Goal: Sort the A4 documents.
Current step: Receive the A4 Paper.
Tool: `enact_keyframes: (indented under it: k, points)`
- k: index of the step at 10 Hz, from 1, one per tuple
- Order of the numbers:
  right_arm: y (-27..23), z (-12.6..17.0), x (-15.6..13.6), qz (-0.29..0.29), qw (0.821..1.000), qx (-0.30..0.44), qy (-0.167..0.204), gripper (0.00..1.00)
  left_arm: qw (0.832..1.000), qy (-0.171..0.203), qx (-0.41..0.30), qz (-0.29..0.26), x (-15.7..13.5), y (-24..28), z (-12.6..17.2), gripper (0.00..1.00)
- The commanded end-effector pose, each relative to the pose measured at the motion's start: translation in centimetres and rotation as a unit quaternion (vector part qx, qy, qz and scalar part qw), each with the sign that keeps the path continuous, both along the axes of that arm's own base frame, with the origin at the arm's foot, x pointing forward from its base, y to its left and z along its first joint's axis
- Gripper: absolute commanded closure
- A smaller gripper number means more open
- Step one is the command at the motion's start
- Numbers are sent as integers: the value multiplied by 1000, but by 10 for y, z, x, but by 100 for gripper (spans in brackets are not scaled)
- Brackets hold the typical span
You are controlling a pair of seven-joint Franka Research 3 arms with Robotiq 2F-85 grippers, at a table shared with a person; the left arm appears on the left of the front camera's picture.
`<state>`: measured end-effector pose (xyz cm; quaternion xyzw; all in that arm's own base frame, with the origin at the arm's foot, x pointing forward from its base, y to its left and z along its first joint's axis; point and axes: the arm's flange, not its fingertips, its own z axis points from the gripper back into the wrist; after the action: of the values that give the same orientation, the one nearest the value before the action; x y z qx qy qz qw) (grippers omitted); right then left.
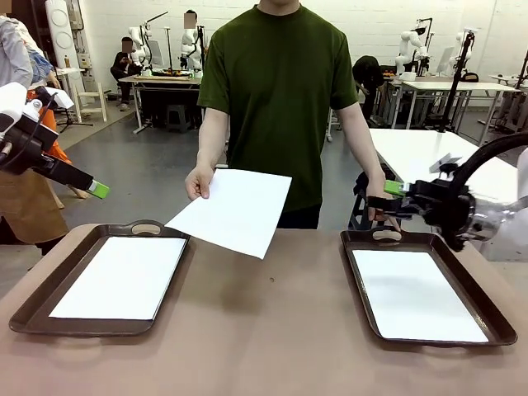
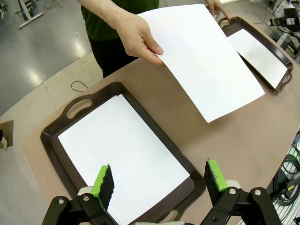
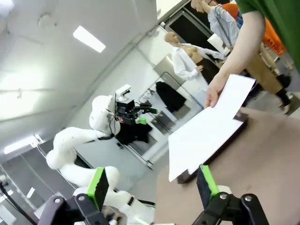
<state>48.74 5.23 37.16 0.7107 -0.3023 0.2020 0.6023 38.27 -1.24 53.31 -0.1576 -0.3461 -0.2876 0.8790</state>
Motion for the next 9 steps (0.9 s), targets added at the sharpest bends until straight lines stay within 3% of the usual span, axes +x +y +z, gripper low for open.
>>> enact_keyframes:
  k: [1,3,7,9]
  points:
    - [18,-8,23,10,998,28,50,0,1000,-5,4,-7,0,0,-2,0]
    - [41,-22,33,22,995,41,92,0,1000,-5,4,-7,0,0,-2,0]
    - [94,-52,44,57,979,-10,197,0,1000,-5,4,-7,0,0,-2,0]
    - [111,-60,44,67,974,-12,217,0,1000,-5,4,-7,0,0,-2,0]
